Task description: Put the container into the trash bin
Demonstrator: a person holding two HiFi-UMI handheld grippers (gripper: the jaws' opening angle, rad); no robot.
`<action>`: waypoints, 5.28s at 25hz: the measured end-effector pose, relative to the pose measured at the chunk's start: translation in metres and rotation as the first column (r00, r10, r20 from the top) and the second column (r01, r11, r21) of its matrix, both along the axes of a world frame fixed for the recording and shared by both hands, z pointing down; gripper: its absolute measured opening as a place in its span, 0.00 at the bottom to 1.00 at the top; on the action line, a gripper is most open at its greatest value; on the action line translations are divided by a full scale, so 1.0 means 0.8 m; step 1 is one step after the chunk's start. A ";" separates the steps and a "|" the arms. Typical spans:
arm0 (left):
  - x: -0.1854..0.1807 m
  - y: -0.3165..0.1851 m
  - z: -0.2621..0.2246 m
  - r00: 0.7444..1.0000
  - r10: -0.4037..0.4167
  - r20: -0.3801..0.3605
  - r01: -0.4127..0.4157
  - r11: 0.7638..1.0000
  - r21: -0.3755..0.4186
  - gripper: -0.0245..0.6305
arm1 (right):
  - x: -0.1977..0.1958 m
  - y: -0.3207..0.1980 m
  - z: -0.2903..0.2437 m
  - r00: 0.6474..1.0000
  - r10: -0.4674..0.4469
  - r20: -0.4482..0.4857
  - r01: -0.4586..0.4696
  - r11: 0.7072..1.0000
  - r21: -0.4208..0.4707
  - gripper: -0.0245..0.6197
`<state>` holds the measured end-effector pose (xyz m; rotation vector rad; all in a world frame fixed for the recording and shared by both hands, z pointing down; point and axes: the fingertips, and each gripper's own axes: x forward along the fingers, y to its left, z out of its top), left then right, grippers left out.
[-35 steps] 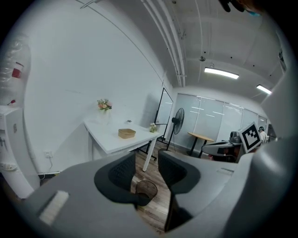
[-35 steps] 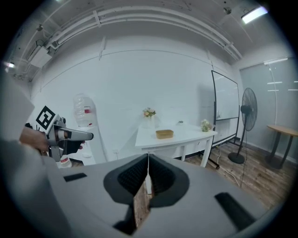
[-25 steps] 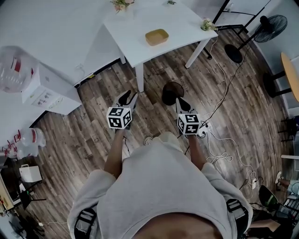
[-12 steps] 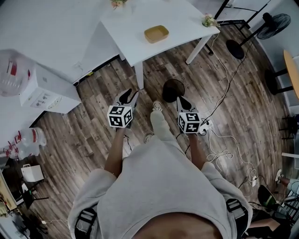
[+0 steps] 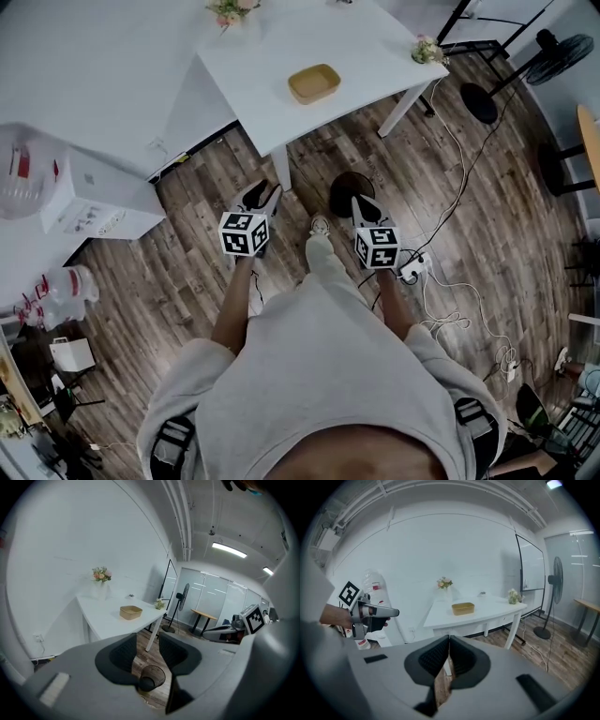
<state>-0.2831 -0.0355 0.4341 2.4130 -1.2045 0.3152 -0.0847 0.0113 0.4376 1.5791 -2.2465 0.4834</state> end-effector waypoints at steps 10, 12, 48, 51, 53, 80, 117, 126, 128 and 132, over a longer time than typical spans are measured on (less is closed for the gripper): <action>0.036 -0.129 -0.017 0.999 -0.027 0.017 0.027 1.000 0.000 0.28 | 0.034 -0.135 -0.013 0.999 -0.033 0.017 0.033 0.999 0.003 0.06; 0.045 -0.154 -0.021 0.999 -0.027 0.021 0.027 1.000 0.003 0.28 | 0.041 -0.158 -0.015 0.999 -0.041 0.020 0.041 0.999 0.004 0.06; 0.143 -0.356 -0.003 0.934 0.183 0.307 -0.198 0.980 0.018 0.28 | 0.111 -0.330 0.024 0.999 -0.019 0.044 0.022 0.998 -0.066 0.06; 0.152 -0.355 0.006 0.888 0.255 0.382 -0.280 0.960 0.009 0.28 | 0.114 -0.326 0.029 0.999 0.005 0.042 -0.001 0.997 -0.081 0.06; 0.158 -0.355 0.016 0.860 0.294 0.417 -0.322 0.947 -0.006 0.28 | 0.118 -0.327 0.029 0.999 0.020 0.037 -0.017 0.996 -0.084 0.06; 0.203 -0.372 0.121 0.458 0.572 0.680 -0.615 0.756 -0.222 0.28 | 0.128 -0.312 0.041 0.987 0.158 0.006 -0.156 0.979 -0.131 0.06; 0.233 -0.399 0.159 0.363 0.592 0.719 -0.639 0.720 -0.270 0.08 | 0.164 -0.284 0.047 0.938 0.346 -0.013 -0.344 0.927 -0.151 0.06; 0.242 -0.386 0.124 0.436 0.586 0.683 -0.667 0.720 -0.191 0.08 | 0.178 -0.263 0.049 0.910 0.413 -0.033 -0.412 0.897 -0.160 0.06; 0.248 -0.384 0.111 0.470 0.580 0.665 -0.669 0.726 -0.161 0.08 | 0.181 -0.257 0.048 0.904 0.425 -0.037 -0.425 0.891 -0.161 0.06; 0.259 -0.384 0.085 0.570 0.576 0.586 -0.651 0.752 -0.105 0.08 | 0.181 -0.250 0.047 0.897 0.440 -0.044 -0.441 0.883 -0.163 0.06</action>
